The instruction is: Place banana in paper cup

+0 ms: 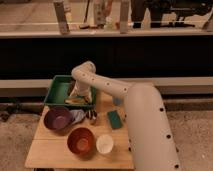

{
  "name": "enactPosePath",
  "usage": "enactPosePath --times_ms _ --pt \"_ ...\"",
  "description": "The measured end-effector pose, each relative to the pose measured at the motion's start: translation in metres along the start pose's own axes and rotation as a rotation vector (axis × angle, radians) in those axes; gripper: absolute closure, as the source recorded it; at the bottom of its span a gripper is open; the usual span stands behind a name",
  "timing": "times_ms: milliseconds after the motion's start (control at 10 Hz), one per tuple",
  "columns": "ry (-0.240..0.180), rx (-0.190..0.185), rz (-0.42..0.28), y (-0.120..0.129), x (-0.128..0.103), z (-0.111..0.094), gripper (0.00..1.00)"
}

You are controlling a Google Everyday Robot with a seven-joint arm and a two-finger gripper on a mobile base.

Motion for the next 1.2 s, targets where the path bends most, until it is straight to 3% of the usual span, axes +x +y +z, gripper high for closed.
enactPosePath --times_ms 200,300,900,1000,1200 --pt "0.006 0.001 0.0 -0.003 0.003 0.008 0.23" --pt "0.006 0.0 0.0 -0.005 0.004 0.013 0.36" --pt "0.007 -0.03 -0.018 -0.008 -0.001 0.021 0.94" --pt "0.003 -0.029 -0.013 -0.007 -0.001 0.019 0.99" --pt "-0.008 -0.015 0.014 -0.004 0.001 0.012 1.0"
